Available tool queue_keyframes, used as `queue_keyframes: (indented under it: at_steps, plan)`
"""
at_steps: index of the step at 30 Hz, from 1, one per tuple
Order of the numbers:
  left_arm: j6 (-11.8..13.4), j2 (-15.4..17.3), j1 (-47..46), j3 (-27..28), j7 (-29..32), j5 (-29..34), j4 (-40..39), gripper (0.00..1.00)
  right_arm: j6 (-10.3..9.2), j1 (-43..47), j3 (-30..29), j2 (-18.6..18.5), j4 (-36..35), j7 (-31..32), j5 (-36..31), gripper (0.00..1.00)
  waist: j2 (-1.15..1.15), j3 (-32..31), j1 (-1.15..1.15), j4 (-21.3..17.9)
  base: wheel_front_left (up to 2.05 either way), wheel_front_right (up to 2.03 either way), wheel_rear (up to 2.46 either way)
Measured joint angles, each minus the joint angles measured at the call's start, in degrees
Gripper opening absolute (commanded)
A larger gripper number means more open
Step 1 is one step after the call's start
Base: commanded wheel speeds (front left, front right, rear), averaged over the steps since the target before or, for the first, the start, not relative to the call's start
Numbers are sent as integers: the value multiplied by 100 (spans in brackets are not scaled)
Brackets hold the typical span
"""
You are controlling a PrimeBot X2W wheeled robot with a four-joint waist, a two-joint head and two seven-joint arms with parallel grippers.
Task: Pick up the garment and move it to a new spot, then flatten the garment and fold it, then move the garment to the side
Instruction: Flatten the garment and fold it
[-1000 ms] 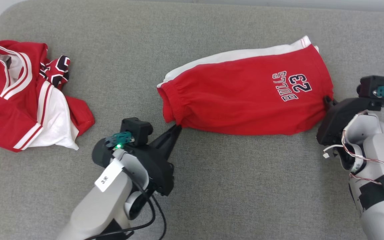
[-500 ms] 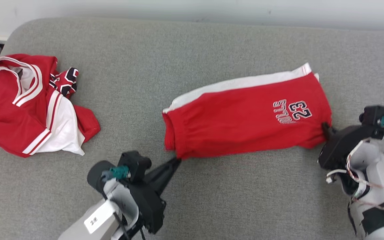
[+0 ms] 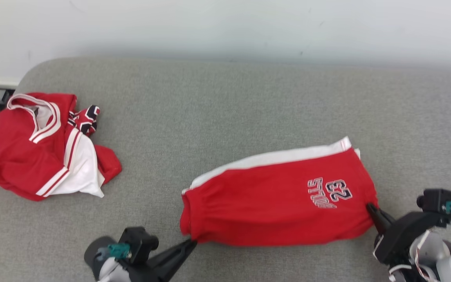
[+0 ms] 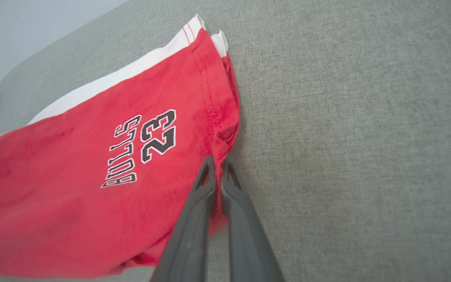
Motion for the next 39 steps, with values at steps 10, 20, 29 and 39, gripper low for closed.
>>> queue_keyframes:
  at_steps: [10,20,29,39]
  plan:
    - [0,378,324,-282,290,-370,-156,0,51,1089,-12,24,-958,438,187,0,0,-284,-1,-238,0,0,0]
    - [0,567,336,-415,582,-420,-60,0,-133,1295,24,52,-1283,802,241,0,0,-170,0,-370,0,0,0]
    - [0,468,314,-468,731,-422,121,100,-276,1400,126,27,-1315,1170,138,50,0,-72,1,-350,0,0,0]
    - [294,523,255,-220,700,-506,379,100,-434,1637,-25,-205,-1572,1254,-66,100,1,-147,1,-261,0,0,0]
